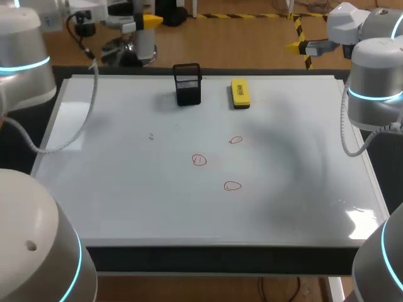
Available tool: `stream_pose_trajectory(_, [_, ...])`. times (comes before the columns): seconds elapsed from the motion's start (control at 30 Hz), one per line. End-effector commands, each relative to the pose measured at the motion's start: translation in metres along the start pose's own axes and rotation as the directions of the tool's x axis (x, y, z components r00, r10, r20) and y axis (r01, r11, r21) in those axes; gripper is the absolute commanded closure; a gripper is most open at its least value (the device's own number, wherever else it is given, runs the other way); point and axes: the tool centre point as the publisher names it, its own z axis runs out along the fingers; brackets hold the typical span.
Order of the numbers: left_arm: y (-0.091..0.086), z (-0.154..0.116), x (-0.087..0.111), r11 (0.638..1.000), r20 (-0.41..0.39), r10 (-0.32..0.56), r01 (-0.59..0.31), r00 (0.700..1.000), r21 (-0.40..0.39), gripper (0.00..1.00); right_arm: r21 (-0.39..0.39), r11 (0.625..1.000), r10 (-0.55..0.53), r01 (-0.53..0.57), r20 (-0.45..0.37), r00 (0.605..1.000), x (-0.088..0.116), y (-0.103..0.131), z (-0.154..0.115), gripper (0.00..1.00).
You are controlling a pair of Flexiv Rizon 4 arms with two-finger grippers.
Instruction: Pick up the inspection probe, press it on each red-marked spot on the whiteboard one by one, put down the probe, pick up the eraser, and wipe off all the red marks.
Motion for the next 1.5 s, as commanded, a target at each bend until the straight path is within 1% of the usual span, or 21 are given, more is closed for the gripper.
stream_pose_trajectory(0.03, [0.004,-0.023,0.020,1.000,0.070,-0.005,0.005,0.998,0.006,1.00,0.000,1.000,0.000,0.000,0.000,1.000,0.000,0.000,0.000,0.00])
stream_pose_trajectory(0.23, [0.019,-0.039,0.032,1.000,0.081,-0.015,0.015,0.997,0.010,1.00,0.000,1.000,0.000,0.000,0.000,1.000,0.000,0.000,0.000,0.00])
stream_pose_trajectory(0.37, [0.029,-0.048,0.037,1.000,0.101,-0.015,0.013,0.995,0.016,1.00,0.000,1.000,0.000,0.000,0.000,1.000,0.000,0.000,0.000,0.00])
stream_pose_trajectory(0.53, [0.046,-0.057,0.041,0.999,0.096,-0.022,0.020,0.995,0.027,1.00,0.000,1.000,0.000,0.000,0.000,1.000,0.000,0.000,0.000,0.00])
stream_pose_trajectory(0.67, [0.060,-0.060,0.043,0.999,0.095,-0.044,0.042,0.995,0.025,1.00,0.000,1.000,0.000,0.000,0.000,1.000,0.000,0.000,0.000,0.00])
stream_pose_trajectory(0.8, [0.073,-0.063,0.044,0.997,0.093,-0.076,0.073,0.993,0.041,1.00,0.000,1.000,0.000,0.000,0.000,1.000,0.000,0.000,0.000,0.00])
stream_pose_trajectory(1.23, [0.110,-0.067,0.044,0.992,0.081,-0.119,0.115,0.990,0.049,1.00,0.000,1.000,0.000,0.000,0.000,1.000,0.000,0.000,0.000,0.00])
stream_pose_trajectory(1.5, [0.124,-0.069,0.043,0.989,0.084,-0.145,0.141,0.986,0.048,1.00,0.000,1.000,0.000,0.000,0.000,1.000,0.000,0.000,0.000,0.00])
